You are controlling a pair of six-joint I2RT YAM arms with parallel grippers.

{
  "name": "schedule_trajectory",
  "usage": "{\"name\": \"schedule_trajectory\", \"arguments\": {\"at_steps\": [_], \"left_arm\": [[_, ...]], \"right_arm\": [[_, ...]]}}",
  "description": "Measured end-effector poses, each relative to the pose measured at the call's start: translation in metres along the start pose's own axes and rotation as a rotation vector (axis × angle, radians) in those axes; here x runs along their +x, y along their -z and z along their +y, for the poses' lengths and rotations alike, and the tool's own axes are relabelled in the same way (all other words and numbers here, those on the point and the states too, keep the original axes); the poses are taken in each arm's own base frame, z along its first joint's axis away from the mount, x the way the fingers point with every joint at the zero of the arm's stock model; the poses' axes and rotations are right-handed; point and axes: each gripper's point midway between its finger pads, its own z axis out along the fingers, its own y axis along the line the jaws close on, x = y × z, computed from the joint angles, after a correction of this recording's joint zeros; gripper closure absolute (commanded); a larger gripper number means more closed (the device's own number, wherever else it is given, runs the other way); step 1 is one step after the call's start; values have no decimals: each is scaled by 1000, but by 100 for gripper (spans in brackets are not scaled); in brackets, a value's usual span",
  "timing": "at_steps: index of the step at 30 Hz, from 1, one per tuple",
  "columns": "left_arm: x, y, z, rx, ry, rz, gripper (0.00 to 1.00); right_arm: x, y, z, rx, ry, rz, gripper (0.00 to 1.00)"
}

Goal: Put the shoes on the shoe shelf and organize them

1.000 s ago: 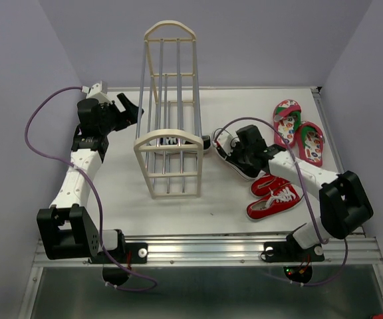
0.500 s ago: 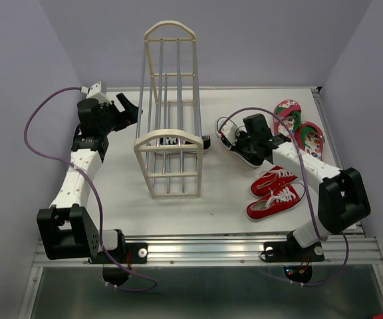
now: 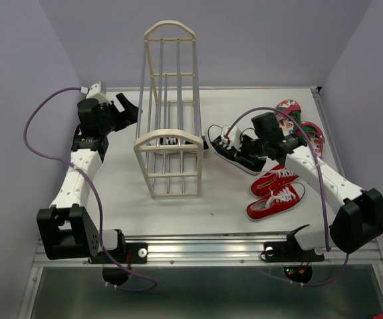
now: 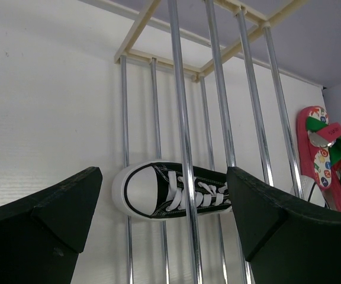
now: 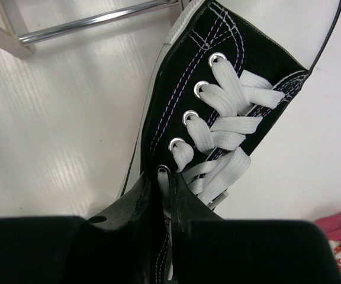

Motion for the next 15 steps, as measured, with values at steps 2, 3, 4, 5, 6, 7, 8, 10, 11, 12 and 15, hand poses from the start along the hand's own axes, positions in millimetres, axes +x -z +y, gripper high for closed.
{"name": "schedule_trajectory", "arguments": {"at_steps": [2,3,4,5,6,7,8,10,11,12,15], "left_arm": [[0,0,0,-2,1,-1,1],[0,0,0,-3,2,-1,1],[0,0,0,-3,2,-2,1],[0,0,0,-3,3,-2,1],[0,0,0,-3,3,-2,1],[0,0,1,-4,3,-2,1],[0,0,1,-4,3,-2,1],[0,0,0,-3,3,-2,1],[0,0,0,-3,3,-2,1],[0,0,0,-3,3,-2,1],[0,0,0,-2,3,-2,1]], "right_arm": [[2,-3,6,-43,-8,10,99],[3,-5,9,-63,-7,13,99],[4,-6,12,-80,-6,16,99],[7,-8,18,-115,-5,22,99],[10,-9,24,-146,-2,26,99],[10,-9,27,-160,3,26,99],[11,-8,32,-188,19,21,99],[9,-6,45,-256,61,-3,99],[8,-6,50,-281,72,-12,99],[7,-5,55,-304,94,-23,99],[4,-3,67,-369,139,-46,99]]}}
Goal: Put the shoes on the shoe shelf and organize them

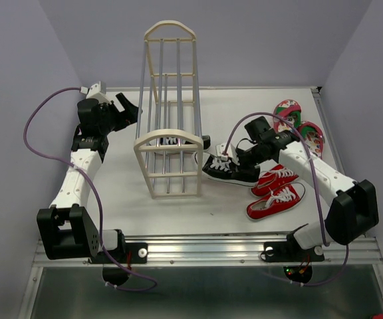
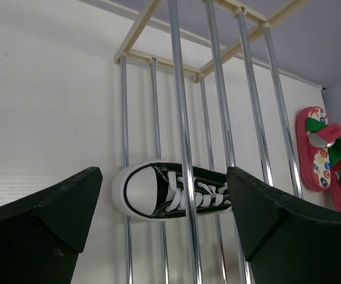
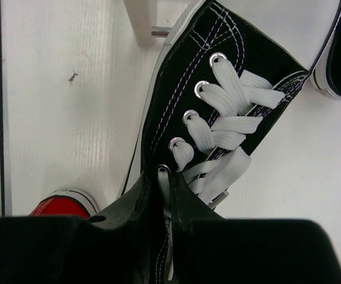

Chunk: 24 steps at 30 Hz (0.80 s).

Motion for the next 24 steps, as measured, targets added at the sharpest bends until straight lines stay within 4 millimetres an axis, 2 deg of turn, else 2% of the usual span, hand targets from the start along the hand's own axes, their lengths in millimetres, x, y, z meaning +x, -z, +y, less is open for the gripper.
{"name": "schedule_trajectory", "arguments": {"at_steps": [3,8,20,24], "left_arm": [[0,0,-1,3,0,1,1],[1,0,-3,17,1,9,1],[2,0,-3,19,5,12,1],[2,0,-3,15,5,11,1]], "right_arm": [[-5,-8,2,-56,32,-7,99],[-9,-31,-9,-115,72,3,99],[-31,-42,-24,-95,158,-98,98],[-34,-52,-24,-117,183,-125,97]]}}
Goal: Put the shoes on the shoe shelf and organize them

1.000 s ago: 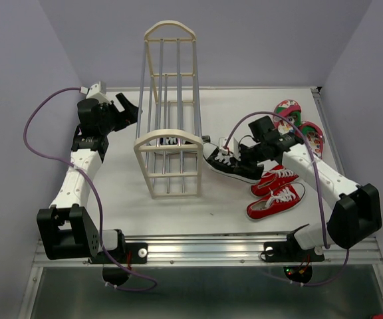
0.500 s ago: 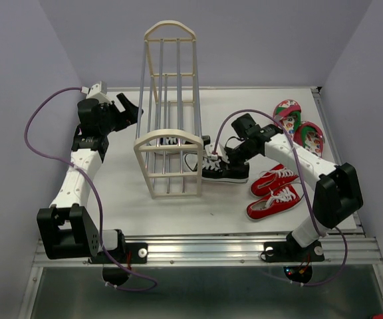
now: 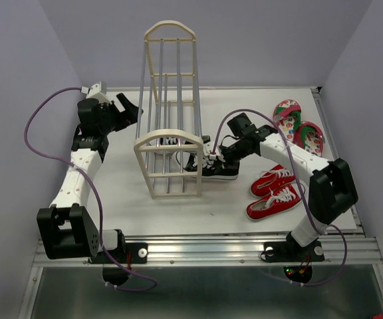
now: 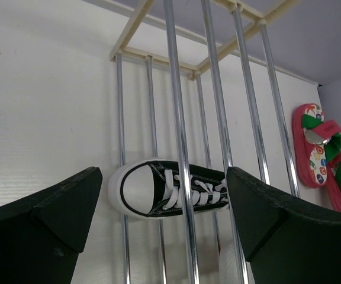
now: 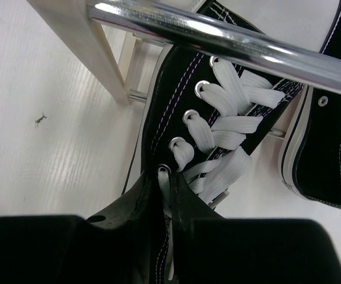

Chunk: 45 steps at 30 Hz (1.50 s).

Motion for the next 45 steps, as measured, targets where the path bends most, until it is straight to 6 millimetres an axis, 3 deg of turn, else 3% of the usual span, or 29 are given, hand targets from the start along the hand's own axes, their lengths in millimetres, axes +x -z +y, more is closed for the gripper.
{"name": "schedule_trajectory", "arguments": {"at_steps": [9,27,36,41,45], "left_arm": [[-4,-2,-1,-2,2,-4,1],[7,-10,0,-2,37,30,1],[10,-13,-2,3,44,37,1],[12,-16,-3,10,48,44,1],[12,-16,-4,15,47,43,1]], "right_arm": [[2,-23,-7,-50,54,-32,96],[-22,-46,-25,-66,151,-118,91],[-31,-48,-33,-40,153,-134,84],[-35,-50,-42,-9,127,-149,67],[-27,-60,-46,-9,90,-150,59]]}}
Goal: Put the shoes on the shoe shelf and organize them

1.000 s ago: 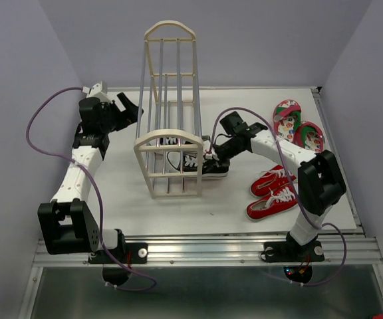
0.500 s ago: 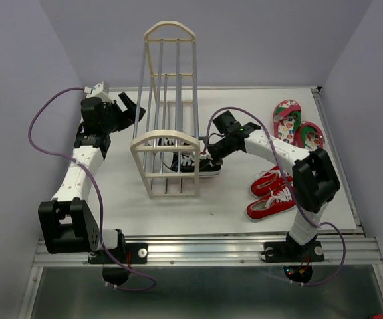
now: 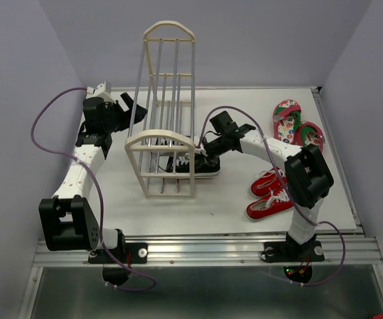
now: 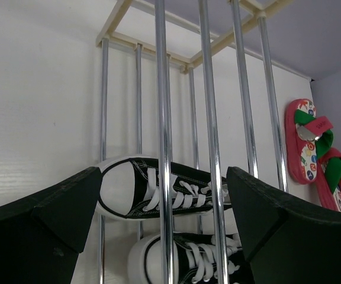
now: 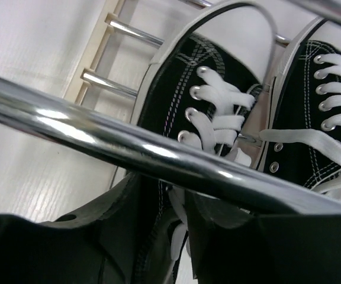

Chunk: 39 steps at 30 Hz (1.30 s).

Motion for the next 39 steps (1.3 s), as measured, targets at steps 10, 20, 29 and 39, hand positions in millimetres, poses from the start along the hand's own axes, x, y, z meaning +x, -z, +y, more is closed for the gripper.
{"name": "schedule_trajectory", "arguments": {"at_steps": [10,20,29,39], "left_arm": [[9,-2,-12,27,-4,23,1],[9,-4,-8,8,11,20,1],[10,-4,-8,9,10,21,1],[13,-5,-9,8,14,27,1]], "right_arm": [[10,-14,-2,-19,-83,-21,35],[6,-13,-2,-10,-101,-29,0],[-19,8,-7,101,-54,-41,0],[-13,31,-7,234,-67,31,0]]}}
